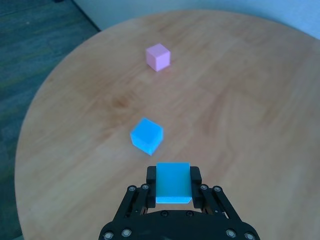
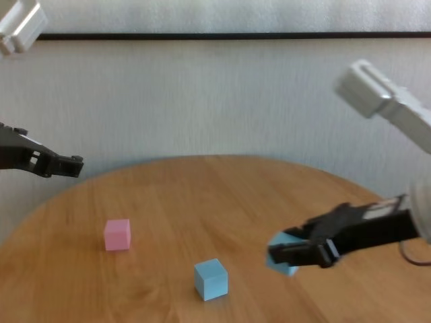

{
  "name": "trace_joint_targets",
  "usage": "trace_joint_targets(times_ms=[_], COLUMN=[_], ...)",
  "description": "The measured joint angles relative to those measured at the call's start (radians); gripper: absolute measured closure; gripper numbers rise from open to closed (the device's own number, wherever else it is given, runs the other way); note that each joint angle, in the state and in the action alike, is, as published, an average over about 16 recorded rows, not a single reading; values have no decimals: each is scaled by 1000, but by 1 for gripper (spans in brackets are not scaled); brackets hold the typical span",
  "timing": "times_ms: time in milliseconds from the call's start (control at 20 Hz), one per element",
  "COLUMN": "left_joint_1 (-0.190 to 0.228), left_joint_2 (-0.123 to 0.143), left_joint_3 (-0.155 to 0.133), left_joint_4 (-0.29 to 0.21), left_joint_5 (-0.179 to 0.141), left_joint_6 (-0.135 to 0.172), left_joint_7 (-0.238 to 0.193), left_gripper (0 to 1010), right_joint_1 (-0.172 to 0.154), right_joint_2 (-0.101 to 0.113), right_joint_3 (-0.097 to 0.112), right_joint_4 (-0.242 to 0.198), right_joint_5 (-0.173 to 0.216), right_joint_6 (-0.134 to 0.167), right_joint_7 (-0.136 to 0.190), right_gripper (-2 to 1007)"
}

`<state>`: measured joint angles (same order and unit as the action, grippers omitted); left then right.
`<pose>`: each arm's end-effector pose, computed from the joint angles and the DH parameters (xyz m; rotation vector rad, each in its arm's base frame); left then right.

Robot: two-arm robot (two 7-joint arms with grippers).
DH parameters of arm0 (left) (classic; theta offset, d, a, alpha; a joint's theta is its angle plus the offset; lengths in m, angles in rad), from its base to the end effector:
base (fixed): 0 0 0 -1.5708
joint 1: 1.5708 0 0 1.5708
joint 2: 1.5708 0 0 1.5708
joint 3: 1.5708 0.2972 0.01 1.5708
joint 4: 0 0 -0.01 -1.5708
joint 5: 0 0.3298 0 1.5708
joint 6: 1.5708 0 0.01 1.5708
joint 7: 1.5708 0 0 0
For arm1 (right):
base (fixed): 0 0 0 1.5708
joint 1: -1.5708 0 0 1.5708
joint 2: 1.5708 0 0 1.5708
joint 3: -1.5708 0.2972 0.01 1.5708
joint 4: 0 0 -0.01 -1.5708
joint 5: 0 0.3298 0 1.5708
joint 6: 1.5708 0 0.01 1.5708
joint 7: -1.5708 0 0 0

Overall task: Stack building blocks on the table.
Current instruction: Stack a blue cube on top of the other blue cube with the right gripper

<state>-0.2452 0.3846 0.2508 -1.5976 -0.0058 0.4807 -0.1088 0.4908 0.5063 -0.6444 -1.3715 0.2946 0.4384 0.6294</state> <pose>0.4039 0.0333 -0.2217 0.5365 -0.1128 1.3246 0.4413 -0.0042 -0.2517 -0.5963 0.1244 -0.5703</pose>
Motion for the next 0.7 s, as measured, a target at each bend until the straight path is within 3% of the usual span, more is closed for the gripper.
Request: trace_joint_targets(times_ms=[350, 700], left_joint_1=[0, 0], left_joint_2=[0, 0], left_joint_3=[0, 0], left_joint_4=[0, 0], left_joint_5=[0, 0], left_joint_6=[0, 0], left_joint_7=[0, 0], left_gripper=[8, 8], right_joint_1=[53, 72], right_joint_2=[-68, -122], right_joint_3=[-57, -77], right_joint_4=[16, 25], right_joint_5=[-31, -55], right_joint_6=[80, 145], right_joint_7=[-18, -51], right_gripper=[635, 635])
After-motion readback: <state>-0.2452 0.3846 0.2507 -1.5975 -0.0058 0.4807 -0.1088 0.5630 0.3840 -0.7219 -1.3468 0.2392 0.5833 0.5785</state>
